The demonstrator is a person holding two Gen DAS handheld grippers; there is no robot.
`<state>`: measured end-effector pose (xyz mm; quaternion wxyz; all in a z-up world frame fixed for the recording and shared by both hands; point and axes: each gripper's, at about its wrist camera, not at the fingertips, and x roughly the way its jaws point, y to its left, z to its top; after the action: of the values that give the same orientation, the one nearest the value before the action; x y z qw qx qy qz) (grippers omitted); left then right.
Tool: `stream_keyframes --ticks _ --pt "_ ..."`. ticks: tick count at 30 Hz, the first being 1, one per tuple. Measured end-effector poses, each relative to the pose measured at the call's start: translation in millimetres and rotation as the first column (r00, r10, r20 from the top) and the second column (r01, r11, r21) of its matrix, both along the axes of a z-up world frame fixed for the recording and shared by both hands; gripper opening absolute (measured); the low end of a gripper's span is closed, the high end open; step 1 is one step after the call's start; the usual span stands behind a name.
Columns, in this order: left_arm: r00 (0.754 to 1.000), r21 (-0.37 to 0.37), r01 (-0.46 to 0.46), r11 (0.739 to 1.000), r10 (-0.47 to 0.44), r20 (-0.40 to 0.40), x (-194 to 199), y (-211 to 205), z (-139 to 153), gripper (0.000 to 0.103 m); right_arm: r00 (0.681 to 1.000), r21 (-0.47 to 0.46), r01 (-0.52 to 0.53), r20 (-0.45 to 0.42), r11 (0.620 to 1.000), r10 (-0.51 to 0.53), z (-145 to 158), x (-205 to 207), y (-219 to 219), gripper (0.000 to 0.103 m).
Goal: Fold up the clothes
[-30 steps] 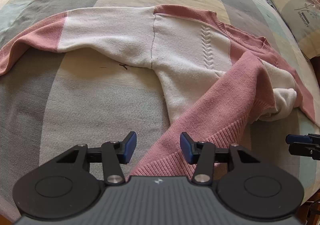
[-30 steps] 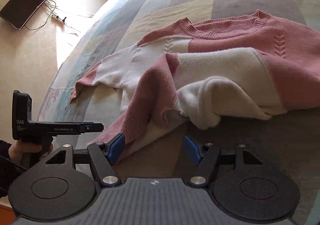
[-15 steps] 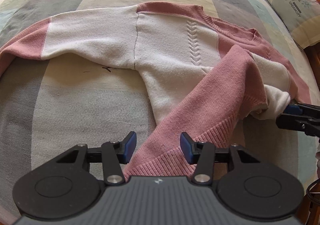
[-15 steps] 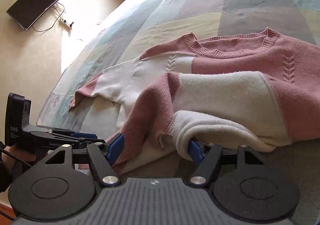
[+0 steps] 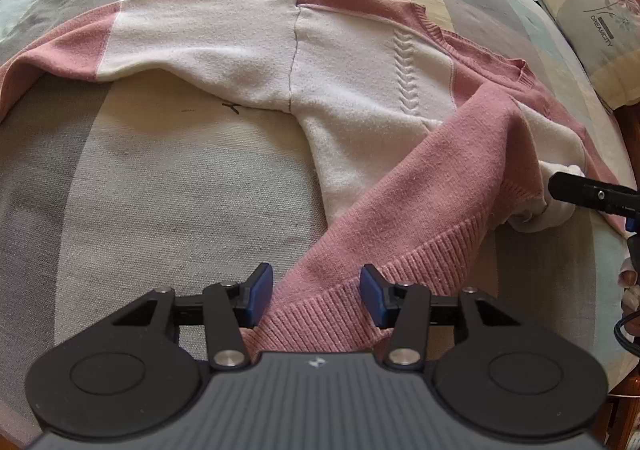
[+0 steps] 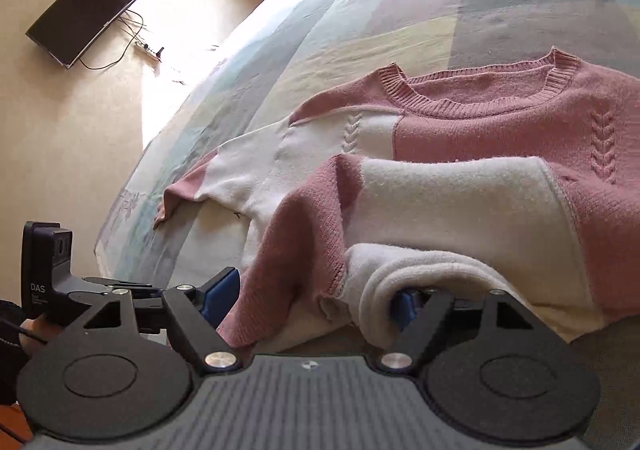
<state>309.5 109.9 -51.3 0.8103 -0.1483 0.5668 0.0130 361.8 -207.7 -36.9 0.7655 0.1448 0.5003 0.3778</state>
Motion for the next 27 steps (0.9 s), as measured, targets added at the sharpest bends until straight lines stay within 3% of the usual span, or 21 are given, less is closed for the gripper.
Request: stream_keyframes --ticks 4,6,11,14,17,21,27 --pt "1.000 -0.002 0.001 1.000 -0.001 -0.002 -1.0 1.9 -0.5 0.048 0.997 0.078 0.026 -0.068 0.997 -0.021 -14.6 12.1 1.2 0.088" --pt "1.000 -0.002 0.002 1.000 -0.002 -0.003 -1.5 3.0 -0.7 0.049 0.987 0.139 -0.018 -0.153 0.990 0.040 -14.2 13.1 -0.3 0.088" --pt "1.000 -0.016 -0.015 1.000 0.015 -0.023 -5.0 9.6 -1.4 0.048 0.903 0.289 -0.127 -0.363 0.949 0.232 -12.0 -13.8 -16.1 0.088" --pt "1.000 -0.018 -0.017 1.000 0.016 -0.027 -7.8 9.0 -2.2 0.049 0.862 0.297 -0.148 -0.429 0.943 0.270 -9.9 -37.1 -27.6 0.088" --pt "1.000 -0.013 -0.007 1.000 0.007 -0.026 -8.8 4.9 -4.4 0.052 0.873 0.251 -0.099 -0.443 0.963 0.205 -11.4 -51.1 -40.7 0.088" --pt "1.000 0.001 0.008 1.000 -0.008 -0.022 -9.2 -1.4 -3.9 0.053 0.881 0.193 0.074 -0.473 0.978 0.026 -39.0 -52.4 -56.6 0.088" --pt "0.999 0.003 0.030 1.000 -0.030 -0.019 -13.1 -0.7 -1.7 0.054 0.798 0.154 0.294 -0.584 0.943 -0.153 -70.5 -81.1 -74.0 0.088"
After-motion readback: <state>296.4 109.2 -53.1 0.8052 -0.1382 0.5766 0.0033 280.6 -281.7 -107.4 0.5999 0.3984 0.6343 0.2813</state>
